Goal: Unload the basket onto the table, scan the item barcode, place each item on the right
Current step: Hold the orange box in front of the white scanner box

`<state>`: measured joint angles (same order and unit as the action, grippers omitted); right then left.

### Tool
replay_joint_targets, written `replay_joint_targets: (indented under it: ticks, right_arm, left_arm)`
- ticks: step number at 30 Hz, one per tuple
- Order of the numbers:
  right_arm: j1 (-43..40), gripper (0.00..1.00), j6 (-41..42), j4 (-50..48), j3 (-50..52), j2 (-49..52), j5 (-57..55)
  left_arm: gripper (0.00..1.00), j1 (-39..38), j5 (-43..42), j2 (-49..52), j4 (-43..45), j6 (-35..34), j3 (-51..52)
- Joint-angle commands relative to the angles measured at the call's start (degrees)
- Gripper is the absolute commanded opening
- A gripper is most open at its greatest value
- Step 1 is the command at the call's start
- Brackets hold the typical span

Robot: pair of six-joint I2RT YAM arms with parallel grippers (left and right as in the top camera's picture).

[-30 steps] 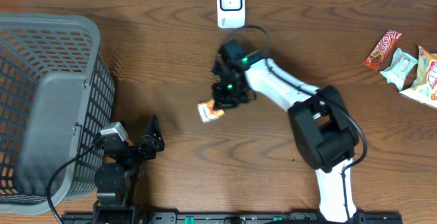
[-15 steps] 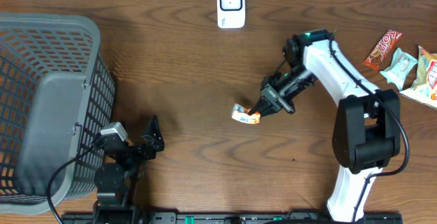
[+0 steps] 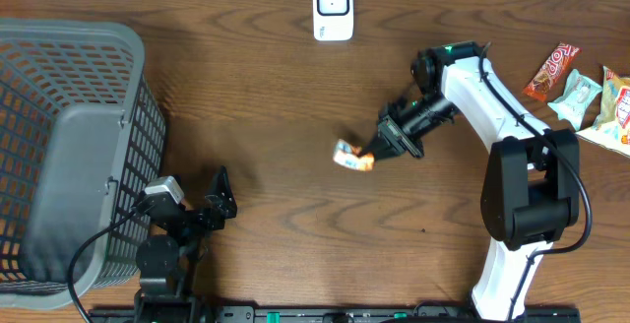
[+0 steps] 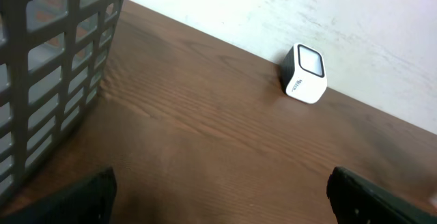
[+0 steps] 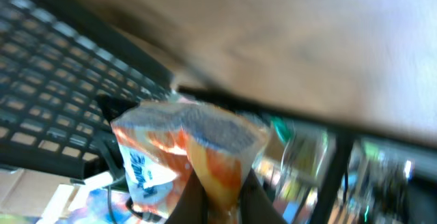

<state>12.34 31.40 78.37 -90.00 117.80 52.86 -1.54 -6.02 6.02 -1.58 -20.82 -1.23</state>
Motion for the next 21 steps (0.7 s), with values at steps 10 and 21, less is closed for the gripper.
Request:
replay_joint_targets:
  ticks: [10,21]
  right_arm:
    - [0.35,0.01,-1.51,-47.82,-0.33,-0.52,-1.97]
    - [3.78,0.01,-20.39,-73.94,0.22,0.33,-42.45]
  left_arm:
    - [0.98,0.24,-0.55,0.00,-1.81,-0.48,1.01]
    - [0.98,0.24,-0.57,0.00,-1.81,-0.50,1.01]
